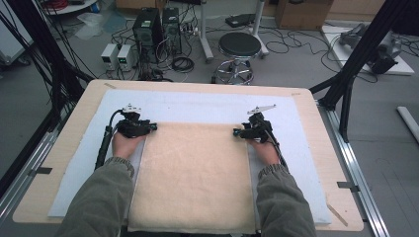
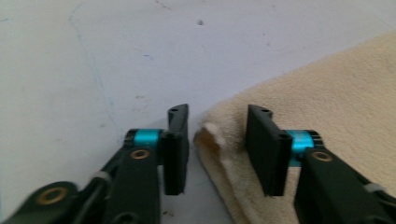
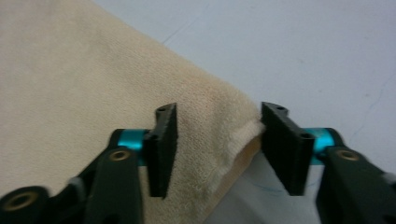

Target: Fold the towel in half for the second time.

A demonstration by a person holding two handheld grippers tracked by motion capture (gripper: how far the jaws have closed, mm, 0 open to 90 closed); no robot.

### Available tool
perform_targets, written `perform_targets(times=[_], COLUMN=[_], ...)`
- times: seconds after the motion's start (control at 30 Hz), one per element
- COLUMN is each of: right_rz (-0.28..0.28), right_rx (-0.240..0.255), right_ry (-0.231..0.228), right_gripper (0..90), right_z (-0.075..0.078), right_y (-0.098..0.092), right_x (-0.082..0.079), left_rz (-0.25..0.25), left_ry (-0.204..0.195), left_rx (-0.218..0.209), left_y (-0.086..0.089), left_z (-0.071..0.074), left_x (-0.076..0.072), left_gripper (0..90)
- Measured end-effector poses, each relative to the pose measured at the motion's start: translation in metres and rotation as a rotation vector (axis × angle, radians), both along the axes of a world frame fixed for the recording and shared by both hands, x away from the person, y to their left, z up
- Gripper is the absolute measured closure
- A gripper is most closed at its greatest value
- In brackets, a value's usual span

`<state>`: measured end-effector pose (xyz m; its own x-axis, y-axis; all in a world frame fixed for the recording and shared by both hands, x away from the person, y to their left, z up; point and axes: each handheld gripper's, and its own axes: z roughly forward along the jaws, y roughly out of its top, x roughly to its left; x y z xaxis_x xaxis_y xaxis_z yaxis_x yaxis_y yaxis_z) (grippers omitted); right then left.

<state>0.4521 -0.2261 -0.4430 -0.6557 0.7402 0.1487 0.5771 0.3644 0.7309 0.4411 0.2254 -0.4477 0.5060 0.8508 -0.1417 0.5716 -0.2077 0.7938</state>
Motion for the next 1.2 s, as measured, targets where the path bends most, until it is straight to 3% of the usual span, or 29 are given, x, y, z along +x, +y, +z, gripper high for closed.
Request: perform_targets(times=[0.17, 0.3, 0.47, 0.67, 0.73, 0.8, 0.93, 1.0, 1.2], right_rz=[0.067, 0.063, 0.046, 0.034, 0.022, 0.018, 0.054, 0.086, 0.154], right_rx=[0.019, 0.064, 0.095, 0.124, 0.146, 0.174, 0.177, 0.177, 0.237], right_ry=[0.025, 0.044, -0.019, -0.114, -0.163, -0.164, -0.152, -0.15, -0.11], right_gripper=[76.7, 81.2, 81.9, 81.8, 81.8, 81.7, 81.4, 81.4, 81.3], right_z=[0.0, 0.003, 0.023, 0.061, 0.074, 0.08, 0.079, 0.077, 0.073], right_y=[0.006, 0.005, 0.002, 0.001, -0.002, -0.006, -0.009, -0.009, -0.019], right_x=[-0.001, -0.002, -0.001, 0.005, 0.005, 0.005, 0.001, -0.003, -0.021], left_rz=[-0.016, 0.01, 0.028, 0.017, 0.015, 0.011, -0.039, -0.047, -0.093], left_ry=[0.009, -0.003, -0.052, -0.159, -0.2, -0.216, -0.209, -0.218, -0.227], left_rx=[-0.012, -0.017, -0.027, -0.048, -0.074, -0.09, -0.062, -0.075, -0.068], left_y=[-0.001, -0.001, 0.0, 0.001, 0.005, 0.007, 0.007, 0.007, 0.017], left_z=[0.001, 0.005, 0.021, 0.068, 0.082, 0.088, 0.088, 0.086, 0.082], left_x=[-0.001, -0.002, 0.001, 0.009, 0.009, 0.007, -0.001, -0.007, -0.028], left_gripper=[80.4, 84.6, 85.6, 85.6, 85.5, 85.5, 85.5, 85.5, 85.4])
